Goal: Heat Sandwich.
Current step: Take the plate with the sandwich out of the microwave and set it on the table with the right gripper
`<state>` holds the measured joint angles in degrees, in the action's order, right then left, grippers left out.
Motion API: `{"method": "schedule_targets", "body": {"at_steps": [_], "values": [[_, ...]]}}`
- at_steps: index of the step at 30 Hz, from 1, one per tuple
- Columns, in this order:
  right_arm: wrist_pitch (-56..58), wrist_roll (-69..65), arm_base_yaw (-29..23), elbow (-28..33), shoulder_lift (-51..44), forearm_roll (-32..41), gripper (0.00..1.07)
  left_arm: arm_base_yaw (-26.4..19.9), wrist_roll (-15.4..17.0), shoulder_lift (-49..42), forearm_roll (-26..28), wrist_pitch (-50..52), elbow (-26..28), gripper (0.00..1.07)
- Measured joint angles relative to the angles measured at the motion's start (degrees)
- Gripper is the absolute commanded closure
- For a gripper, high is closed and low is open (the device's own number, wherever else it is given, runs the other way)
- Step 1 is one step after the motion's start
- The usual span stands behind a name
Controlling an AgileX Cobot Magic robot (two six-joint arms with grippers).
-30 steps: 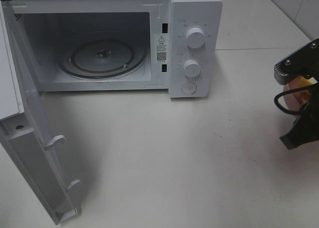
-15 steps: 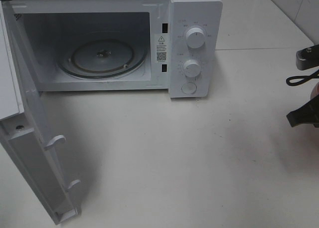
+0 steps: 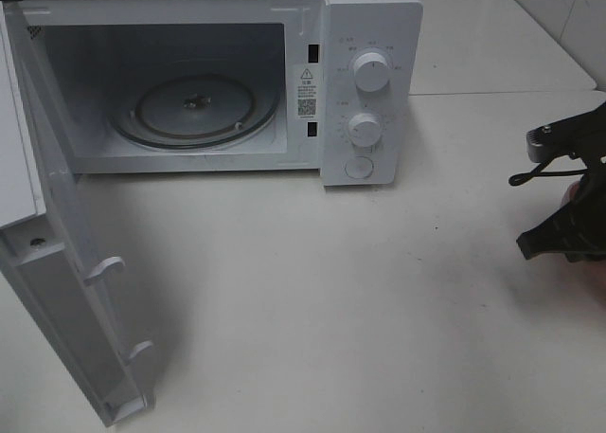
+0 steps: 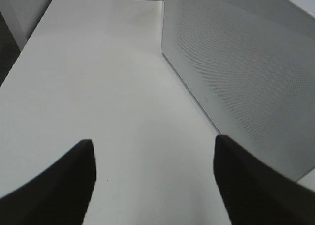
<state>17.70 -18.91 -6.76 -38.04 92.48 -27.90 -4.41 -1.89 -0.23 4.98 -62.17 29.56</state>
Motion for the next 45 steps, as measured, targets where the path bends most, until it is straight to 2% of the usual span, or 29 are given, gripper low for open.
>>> {"method": "schedule_targets", "body": {"at_steps": [6, 10, 12, 13, 14, 16, 17, 18, 22, 26, 32, 39, 43, 45], "values": [[-2.18, -0.92, 0.00, -0.23, 2.58, -0.97, 1.06, 0.00, 0.00, 0.00, 0.00, 0.00, 0.00, 0.41], [-2.86, -1.20, 0.00, -0.40, 2.69, -1.03, 0.99, 0.00, 0.00, 0.00, 0.00, 0.00, 0.00, 0.41], [-4.41, -1.26, 0.00, -0.40, 2.98, -0.92, 0.93, 0.00, 0.00, 0.00, 0.00, 0.00, 0.00, 0.41], [-5.10, -1.26, 0.00, -0.40, 3.04, -0.74, 0.85, 0.00, 0.00, 0.00, 0.00, 0.00, 0.00, 0.41], [-5.10, -1.26, 0.00, -0.40, 3.04, -0.74, 0.85, 0.00, 0.00, 0.00, 0.00, 0.00, 0.00, 0.41], [-6.02, -1.38, 0.00, -0.40, 3.15, -0.69, 0.74, 0.00, 0.00, 0.00, 0.00, 0.00, 0.00, 0.41], [-6.42, -1.38, 0.00, -0.40, 3.15, -0.57, 0.65, 0.00, 0.00, 0.00, 0.00, 0.00, 0.00, 0.41], [-6.42, -1.38, 0.00, -0.40, 3.15, -0.57, 0.65, 0.00, 0.00, 0.00, 0.00, 0.00, 0.00, 0.41], [-6.42, -1.38, 0.00, -0.40, 3.15, -0.34, 0.47, 0.00, 0.00, 0.00, 0.00, 0.00, 0.00, 0.41], [-6.42, -1.38, 0.00, -0.40, 2.86, 0.29, 0.41, 0.00, 0.00, 0.00, 0.00, 0.00, 0.00, 0.41], [-7.73, -1.38, 0.00, -0.40, -0.17, 1.15, 0.40, 0.00, 0.00, 0.00, 0.00, 0.00, 0.00, 0.41], [-8.14, -1.38, 0.00, -0.69, -7.85, 4.35, 0.40, 0.00, 0.00, 0.00, 0.00, 0.00, 0.00, 0.41], [-5.61, -1.38, 0.00, -2.52, -10.03, 5.56, 0.40, 0.00, 0.00, 0.00, 0.00, 0.00, 0.00, 0.41], [-0.34, -1.20, 0.00, -6.19, -11.23, 6.99, 0.40, 0.00, 0.00, 0.00, 0.00, 0.00, 0.00, 0.41]]}}
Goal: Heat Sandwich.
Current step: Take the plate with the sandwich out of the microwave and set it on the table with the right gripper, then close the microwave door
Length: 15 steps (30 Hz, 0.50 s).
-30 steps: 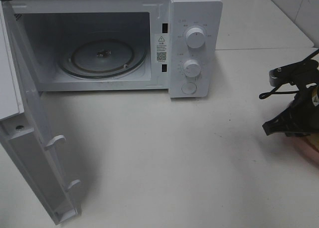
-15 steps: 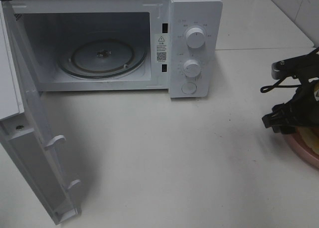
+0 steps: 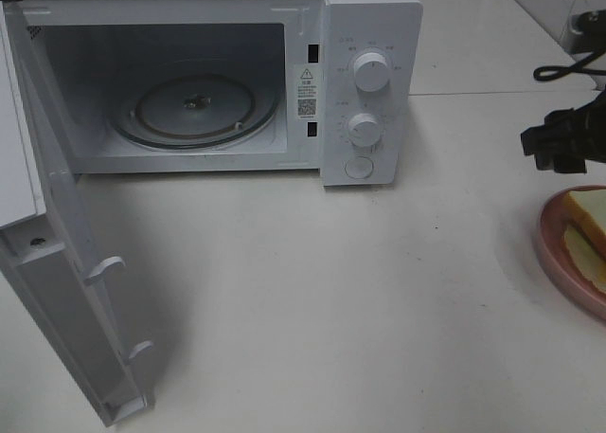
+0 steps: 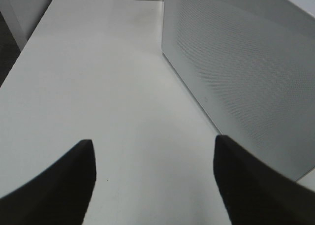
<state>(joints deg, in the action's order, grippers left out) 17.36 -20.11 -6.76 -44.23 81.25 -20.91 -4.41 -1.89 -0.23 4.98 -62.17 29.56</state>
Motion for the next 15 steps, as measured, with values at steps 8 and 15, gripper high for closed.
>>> {"method": "schedule_targets", "body": {"at_steps": [8, 15], "values": [[19.14, 5.61, 0.00, -12.03, -0.40, 4.53, 0.40, 0.00, 0.00, 0.00, 0.00, 0.00, 0.00, 0.41], [28.65, 11.52, 0.00, -19.60, -0.40, 8.94, 0.40, 0.00, 0.00, 0.00, 0.00, 0.00, 0.00, 0.41]]}}
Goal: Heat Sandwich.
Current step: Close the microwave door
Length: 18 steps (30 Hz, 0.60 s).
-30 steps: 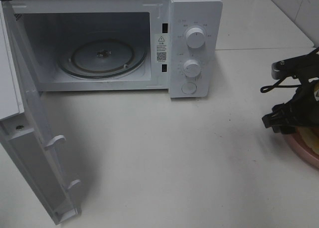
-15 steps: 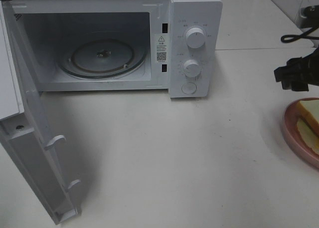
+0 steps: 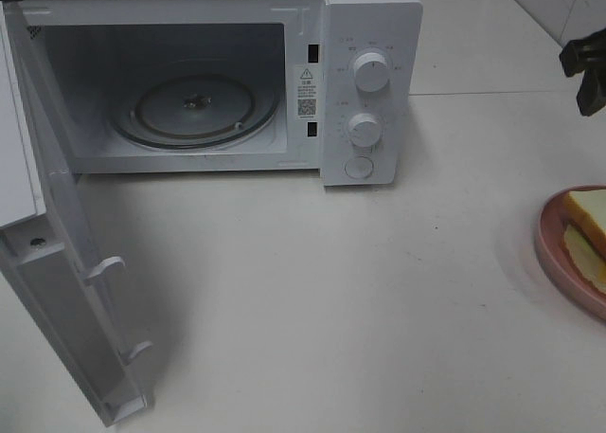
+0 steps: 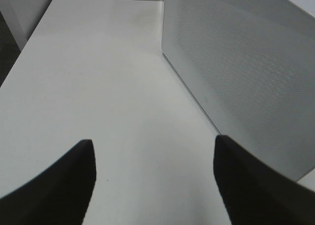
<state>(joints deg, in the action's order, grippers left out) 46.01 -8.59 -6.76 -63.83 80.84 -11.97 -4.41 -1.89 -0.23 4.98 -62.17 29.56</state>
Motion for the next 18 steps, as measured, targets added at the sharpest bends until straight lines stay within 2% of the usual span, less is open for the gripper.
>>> {"method": "schedule_targets", "body": {"at_steps": [3, 8, 14, 18], "values": [[5.79, 3.55, 0.00, -4.13, 0.00, 3.78, 0.40, 0.00, 0.00, 0.00, 0.00, 0.00, 0.00, 0.41], [12.83, 6.82, 0.00, -6.65, 0.00, 8.88, 0.40, 0.00, 0.00, 0.00, 0.00, 0.00, 0.00, 0.41], [22.63, 7.96, 0.00, -6.65, -0.63, 13.98, 0.40, 0.00, 0.00, 0.00, 0.00, 0.00, 0.00, 0.41], [23.03, 7.96, 0.00, -4.93, -3.44, 16.27, 0.40, 0.00, 0.00, 0.00, 0.00, 0.00, 0.00, 0.41]]}}
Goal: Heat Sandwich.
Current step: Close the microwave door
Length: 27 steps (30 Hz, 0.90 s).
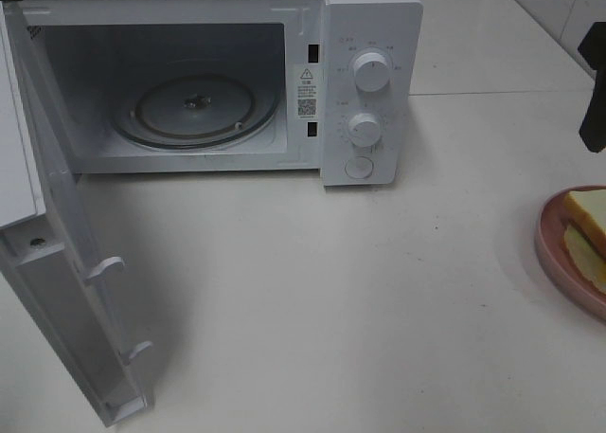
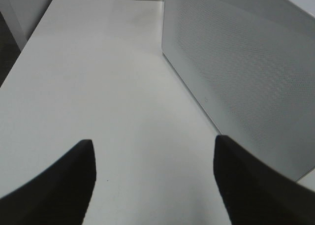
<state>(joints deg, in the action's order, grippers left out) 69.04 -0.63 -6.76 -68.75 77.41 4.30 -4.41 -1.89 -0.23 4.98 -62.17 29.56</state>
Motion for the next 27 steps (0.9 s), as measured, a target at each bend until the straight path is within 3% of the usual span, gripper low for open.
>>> {"method": "schedule_targets", "body": {"at_steps": [19, 27], "values": [[-2.41, 1.03, 0.00, 26.18, -37.59, 1.83, 0.41, 0.00, 0.00, 0.00, 0.00, 0.00, 0.00, 0.41], [-3.84, 1.03, 0.00, 33.17, -46.98, 1.78, 0.41, 0.00, 0.00, 0.00, 0.00, 0.00, 0.00, 0.41]]}}
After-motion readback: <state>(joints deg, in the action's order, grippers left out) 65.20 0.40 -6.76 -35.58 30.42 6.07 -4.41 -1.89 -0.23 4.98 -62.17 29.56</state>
